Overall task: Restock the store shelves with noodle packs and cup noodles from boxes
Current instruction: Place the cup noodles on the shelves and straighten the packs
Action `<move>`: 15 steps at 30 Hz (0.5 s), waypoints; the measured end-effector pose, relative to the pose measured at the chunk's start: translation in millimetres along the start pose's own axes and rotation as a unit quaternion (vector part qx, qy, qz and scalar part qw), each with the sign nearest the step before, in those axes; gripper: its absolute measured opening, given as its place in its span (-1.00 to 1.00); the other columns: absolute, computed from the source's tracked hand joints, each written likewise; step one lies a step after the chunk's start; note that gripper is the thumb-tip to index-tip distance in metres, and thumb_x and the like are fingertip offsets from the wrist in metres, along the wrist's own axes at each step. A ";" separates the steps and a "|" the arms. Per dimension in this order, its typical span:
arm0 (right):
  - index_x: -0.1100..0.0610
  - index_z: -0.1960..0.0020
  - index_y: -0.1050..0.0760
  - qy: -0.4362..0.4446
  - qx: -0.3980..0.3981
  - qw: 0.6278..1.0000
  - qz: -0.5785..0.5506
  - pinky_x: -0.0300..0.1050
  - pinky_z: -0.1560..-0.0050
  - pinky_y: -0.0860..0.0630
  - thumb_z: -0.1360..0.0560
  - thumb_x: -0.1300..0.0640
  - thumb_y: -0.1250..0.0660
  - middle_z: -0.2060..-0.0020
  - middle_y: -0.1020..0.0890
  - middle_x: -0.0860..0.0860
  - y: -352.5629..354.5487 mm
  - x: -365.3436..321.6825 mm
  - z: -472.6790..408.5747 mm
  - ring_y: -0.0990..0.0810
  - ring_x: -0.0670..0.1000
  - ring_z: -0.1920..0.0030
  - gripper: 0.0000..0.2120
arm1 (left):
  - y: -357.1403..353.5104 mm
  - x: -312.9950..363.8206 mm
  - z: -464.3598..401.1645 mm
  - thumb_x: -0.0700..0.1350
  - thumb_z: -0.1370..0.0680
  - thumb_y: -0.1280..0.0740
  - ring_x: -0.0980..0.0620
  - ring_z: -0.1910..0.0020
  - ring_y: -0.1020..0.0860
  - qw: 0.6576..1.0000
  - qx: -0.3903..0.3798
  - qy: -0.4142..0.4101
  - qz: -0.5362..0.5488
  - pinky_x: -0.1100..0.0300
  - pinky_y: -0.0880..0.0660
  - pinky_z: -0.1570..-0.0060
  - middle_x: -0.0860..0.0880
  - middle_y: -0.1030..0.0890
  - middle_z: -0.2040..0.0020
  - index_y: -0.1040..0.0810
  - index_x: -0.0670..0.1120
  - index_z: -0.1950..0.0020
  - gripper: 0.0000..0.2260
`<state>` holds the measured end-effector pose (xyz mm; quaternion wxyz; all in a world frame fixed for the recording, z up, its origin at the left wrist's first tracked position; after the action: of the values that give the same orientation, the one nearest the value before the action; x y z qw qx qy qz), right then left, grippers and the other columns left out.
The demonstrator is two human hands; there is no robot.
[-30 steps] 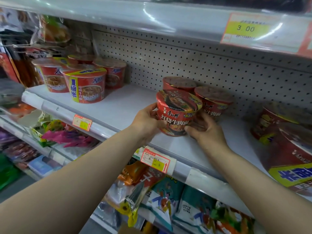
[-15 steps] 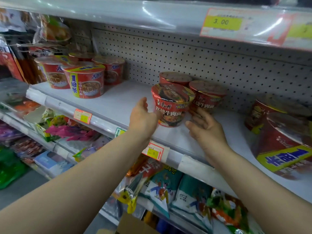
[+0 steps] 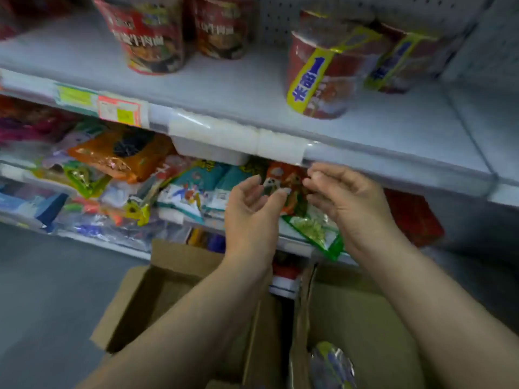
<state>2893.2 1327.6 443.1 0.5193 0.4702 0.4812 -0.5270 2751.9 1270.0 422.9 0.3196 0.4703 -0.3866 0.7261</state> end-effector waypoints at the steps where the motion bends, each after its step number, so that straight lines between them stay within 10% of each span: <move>1: 0.11 -0.05 -0.65 -0.009 0.005 1.000 0.005 -0.02 -0.16 -0.62 -0.55 0.28 -0.40 0.00 -0.73 0.10 18.6 8.5 5.7 -0.70 0.08 -0.10 -0.87 | -11.0 -17.5 8.4 -0.19 -0.55 -0.45 0.03 -0.19 -0.58 1.000 -0.011 0.016 -0.008 0.08 -0.53 -0.24 -0.02 -0.59 -0.20 -0.50 -0.03 -0.27 -0.68; 15: 0.06 0.03 -0.63 -0.344 0.062 0.931 0.104 -0.04 -0.11 -0.60 -0.55 0.16 -0.43 -0.03 -0.71 0.10 266.3 269.5 95.6 -0.67 0.05 -0.03 -0.98 | -98.7 -350.9 118.0 -0.04 -0.55 -0.45 -0.11 -0.28 -0.52 0.921 0.004 0.282 -0.270 0.16 -0.39 -0.18 -0.11 -0.57 -0.29 -0.50 -0.11 -0.39 -0.56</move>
<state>3154.9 1207.5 178.9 0.6751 0.3383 0.1877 -0.6281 3009.0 1182.1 152.8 0.5971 0.3338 -0.1355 0.7167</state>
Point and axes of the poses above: each hand's wrist, its own z-axis away from the middle knuckle, its own y-axis out of the back of the hand, x = y × z, the point moved 4 cm from there along -z, towards the middle knuckle
